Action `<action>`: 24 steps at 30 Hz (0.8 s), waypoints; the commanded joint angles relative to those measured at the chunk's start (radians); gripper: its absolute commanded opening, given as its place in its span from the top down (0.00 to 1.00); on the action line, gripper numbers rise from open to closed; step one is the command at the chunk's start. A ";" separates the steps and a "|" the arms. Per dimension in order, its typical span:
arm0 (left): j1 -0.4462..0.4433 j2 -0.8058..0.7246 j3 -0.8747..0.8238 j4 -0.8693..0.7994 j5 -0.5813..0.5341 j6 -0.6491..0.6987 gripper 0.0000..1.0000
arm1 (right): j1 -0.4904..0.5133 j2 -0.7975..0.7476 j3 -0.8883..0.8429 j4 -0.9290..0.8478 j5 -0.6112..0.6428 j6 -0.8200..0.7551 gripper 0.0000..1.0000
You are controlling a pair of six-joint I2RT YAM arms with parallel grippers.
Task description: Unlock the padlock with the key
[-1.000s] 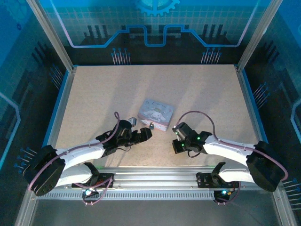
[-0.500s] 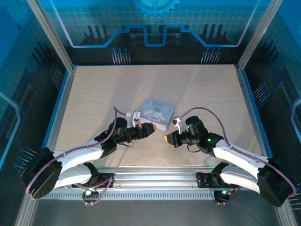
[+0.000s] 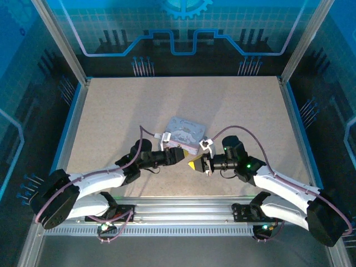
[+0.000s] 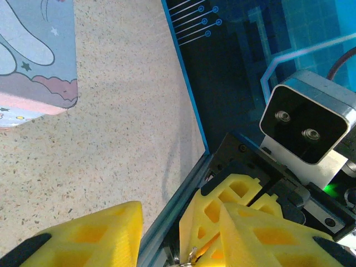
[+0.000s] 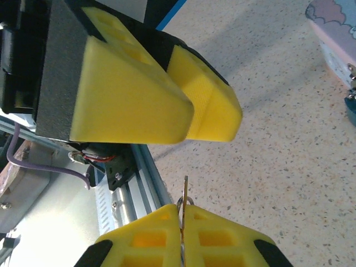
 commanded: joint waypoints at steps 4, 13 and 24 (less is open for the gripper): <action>-0.015 0.021 0.037 0.039 0.037 0.014 0.63 | -0.009 0.015 0.043 0.039 -0.042 -0.007 0.91; -0.023 0.025 0.042 0.039 0.037 0.020 0.70 | -0.009 0.052 0.059 0.059 -0.029 0.020 0.91; -0.026 0.017 0.039 0.026 0.035 0.022 0.87 | -0.009 0.065 0.049 0.109 -0.009 0.063 0.90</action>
